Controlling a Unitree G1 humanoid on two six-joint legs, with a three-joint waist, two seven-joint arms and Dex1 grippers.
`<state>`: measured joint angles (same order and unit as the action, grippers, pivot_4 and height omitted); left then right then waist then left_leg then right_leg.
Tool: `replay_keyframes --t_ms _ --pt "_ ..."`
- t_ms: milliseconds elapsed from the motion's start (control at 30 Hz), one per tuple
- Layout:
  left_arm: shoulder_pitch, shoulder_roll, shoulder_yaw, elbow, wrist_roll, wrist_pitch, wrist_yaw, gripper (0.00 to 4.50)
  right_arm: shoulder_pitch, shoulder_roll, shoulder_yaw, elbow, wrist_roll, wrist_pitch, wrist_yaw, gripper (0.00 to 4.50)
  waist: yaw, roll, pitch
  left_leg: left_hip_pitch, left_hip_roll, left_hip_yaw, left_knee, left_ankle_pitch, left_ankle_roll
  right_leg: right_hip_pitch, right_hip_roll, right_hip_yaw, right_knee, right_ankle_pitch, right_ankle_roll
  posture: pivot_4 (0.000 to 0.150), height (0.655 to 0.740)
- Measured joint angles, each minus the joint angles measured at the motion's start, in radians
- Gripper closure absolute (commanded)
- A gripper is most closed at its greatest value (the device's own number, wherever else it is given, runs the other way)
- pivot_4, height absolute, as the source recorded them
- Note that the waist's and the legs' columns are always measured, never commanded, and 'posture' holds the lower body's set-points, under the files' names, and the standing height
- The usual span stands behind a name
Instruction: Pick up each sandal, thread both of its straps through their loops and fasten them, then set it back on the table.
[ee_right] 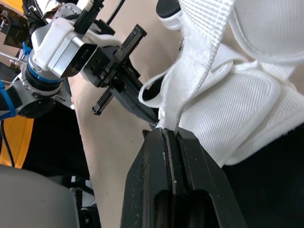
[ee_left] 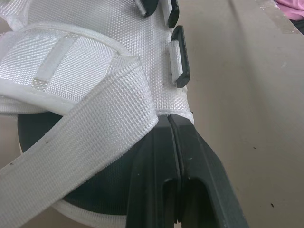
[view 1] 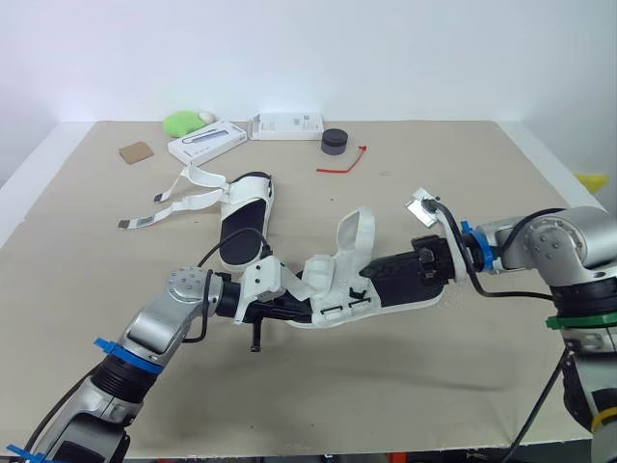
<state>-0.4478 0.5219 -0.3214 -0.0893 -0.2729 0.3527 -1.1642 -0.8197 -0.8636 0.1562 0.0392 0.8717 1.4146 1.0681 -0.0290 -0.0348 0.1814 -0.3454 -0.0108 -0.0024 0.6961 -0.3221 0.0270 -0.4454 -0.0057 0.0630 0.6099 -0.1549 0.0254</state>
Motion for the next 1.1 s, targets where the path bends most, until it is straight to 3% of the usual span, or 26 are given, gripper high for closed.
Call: replay_keyframes --t_ms 700,1000,1100 --pt "0.001 0.000 -0.006 -0.001 0.004 -0.006 0.000 4.50 0.000 0.009 -0.001 0.013 0.003 0.065 0.007 4.45 0.000 0.000 0.000 0.000 -0.001 -0.001 0.000 0.000 0.000 0.000 -0.001 -0.001 0.000 0.000 0.000 0.150 0.7400" --pt "0.003 0.000 -0.006 -0.001 0.008 -0.006 0.001 4.50 0.000 0.044 0.033 0.035 -0.102 -0.056 -0.005 4.45 0.000 0.000 0.000 0.000 0.000 -0.001 0.000 0.000 0.000 0.000 -0.001 -0.001 0.000 0.000 0.000 0.150 0.7400" --pt "0.003 0.000 -0.006 -0.001 0.008 -0.006 0.001 4.50 0.009 0.052 0.041 0.038 -0.126 -0.083 -0.002 3.45 0.000 0.000 0.000 -0.001 0.000 -0.002 0.000 0.000 0.000 0.000 -0.001 -0.001 0.000 0.001 -0.002 0.150 0.7400"
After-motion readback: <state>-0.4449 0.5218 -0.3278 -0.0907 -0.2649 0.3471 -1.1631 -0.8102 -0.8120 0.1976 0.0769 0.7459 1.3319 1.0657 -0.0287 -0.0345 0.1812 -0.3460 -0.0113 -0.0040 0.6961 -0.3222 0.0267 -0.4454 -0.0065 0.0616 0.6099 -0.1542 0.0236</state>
